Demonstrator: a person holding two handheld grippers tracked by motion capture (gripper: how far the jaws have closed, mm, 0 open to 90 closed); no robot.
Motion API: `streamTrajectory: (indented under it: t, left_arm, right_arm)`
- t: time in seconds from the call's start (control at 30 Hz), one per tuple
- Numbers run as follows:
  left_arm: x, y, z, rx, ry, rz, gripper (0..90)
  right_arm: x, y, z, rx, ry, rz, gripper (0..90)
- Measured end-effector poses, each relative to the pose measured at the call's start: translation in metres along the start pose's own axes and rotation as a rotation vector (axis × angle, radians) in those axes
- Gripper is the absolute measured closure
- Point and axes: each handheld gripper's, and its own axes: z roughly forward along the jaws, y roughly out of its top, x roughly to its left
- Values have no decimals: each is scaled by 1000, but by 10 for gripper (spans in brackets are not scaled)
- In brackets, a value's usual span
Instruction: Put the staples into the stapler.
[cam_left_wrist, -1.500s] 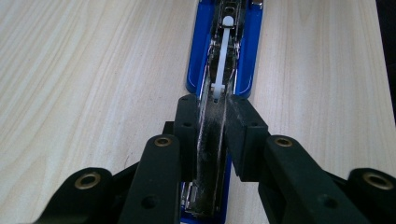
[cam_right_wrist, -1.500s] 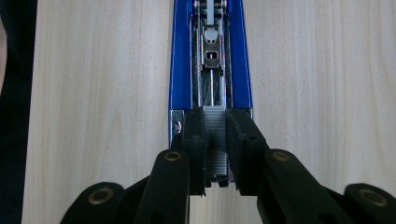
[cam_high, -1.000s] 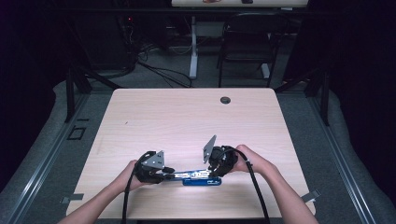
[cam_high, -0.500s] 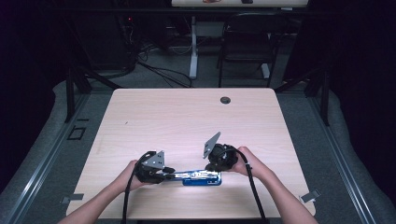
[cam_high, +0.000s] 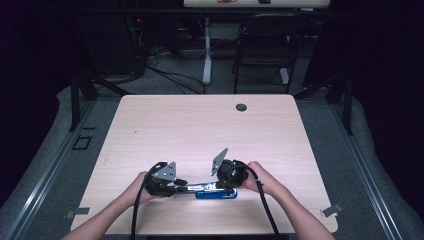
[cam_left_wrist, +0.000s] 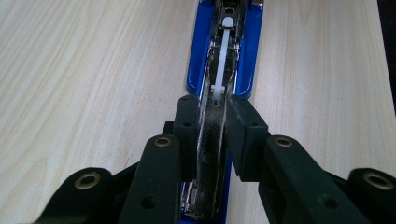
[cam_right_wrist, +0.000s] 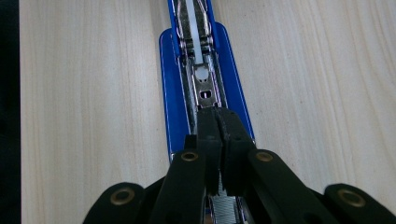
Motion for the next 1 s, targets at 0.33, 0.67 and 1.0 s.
streamTrajectory:
  t: [0.33, 0.67, 1.0]
  left_arm:
    - [0, 0, 0, -1, 14, -14, 714]
    - [3, 0, -1, 2, 26, -48, 620]
    - [6, -5, -5, 4, 26, -87, 532]
  right_arm:
    - [-1, -6, -4, -36, -3, 24, 830]
    - [-3, -26, -15, -60, -43, 131, 622]
    - [0, -31, -11, -38, -50, 169, 671]
